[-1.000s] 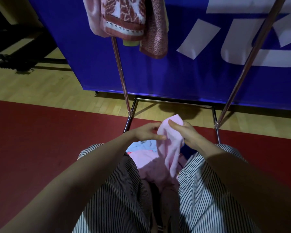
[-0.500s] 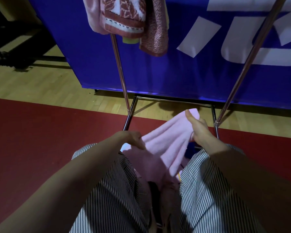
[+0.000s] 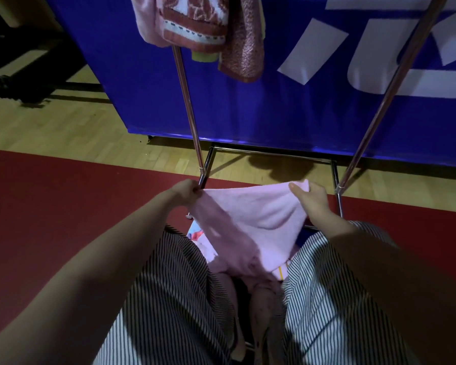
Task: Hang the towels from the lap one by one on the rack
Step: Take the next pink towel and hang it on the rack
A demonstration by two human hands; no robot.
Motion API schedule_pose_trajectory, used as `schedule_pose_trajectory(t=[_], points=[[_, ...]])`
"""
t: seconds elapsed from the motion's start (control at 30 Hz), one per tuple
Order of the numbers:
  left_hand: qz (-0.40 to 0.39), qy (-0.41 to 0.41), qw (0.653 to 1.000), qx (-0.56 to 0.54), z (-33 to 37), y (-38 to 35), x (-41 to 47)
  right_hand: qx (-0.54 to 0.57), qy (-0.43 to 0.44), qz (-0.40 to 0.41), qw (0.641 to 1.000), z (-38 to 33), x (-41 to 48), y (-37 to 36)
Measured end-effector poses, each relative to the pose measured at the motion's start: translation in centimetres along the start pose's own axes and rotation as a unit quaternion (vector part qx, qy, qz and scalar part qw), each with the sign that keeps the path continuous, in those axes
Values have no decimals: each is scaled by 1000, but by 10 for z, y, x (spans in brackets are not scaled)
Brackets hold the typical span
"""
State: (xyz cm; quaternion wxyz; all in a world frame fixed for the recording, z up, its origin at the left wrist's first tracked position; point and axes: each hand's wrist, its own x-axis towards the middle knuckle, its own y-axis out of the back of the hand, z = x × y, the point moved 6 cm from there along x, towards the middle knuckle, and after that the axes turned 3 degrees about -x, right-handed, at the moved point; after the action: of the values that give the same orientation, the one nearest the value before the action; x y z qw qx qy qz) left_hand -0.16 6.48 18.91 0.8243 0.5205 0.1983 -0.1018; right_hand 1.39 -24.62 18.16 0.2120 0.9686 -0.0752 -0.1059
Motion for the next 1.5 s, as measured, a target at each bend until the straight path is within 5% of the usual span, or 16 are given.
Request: schedule_pose_trajectory(t=[0.27, 0.53, 0.8, 1.0, 1.17, 1.33, 1.43, 1.5], points=[[67, -15, 947, -314, 54, -10, -5, -48, 22, -99, 994, -9, -14, -45], [-15, -17, 894, -447, 95, -58, -1, 60, -94, -141, 984, -3, -25, -79], [51, -120, 964, -230, 104, -49, -10, 237, -259, -262, 899, -9, -43, -92], [51, -178, 978, -92, 109, -49, -15, 230, -257, -287, 894, -15, -49, -90], [55, -160, 983, -73, 98, -45, -7, 125, -219, -304, 919, -6, -44, -89], [40, -122, 982, -140, 90, -37, -2, -67, -46, -164, 983, -7, -32, -66], [0, -116, 972, -203, 95, -40, -4, -294, 44, -197, 934, -7, -41, -68], [-17, -114, 960, -254, 97, -42, -7, -324, 56, -214, 920, -5, -46, -70]])
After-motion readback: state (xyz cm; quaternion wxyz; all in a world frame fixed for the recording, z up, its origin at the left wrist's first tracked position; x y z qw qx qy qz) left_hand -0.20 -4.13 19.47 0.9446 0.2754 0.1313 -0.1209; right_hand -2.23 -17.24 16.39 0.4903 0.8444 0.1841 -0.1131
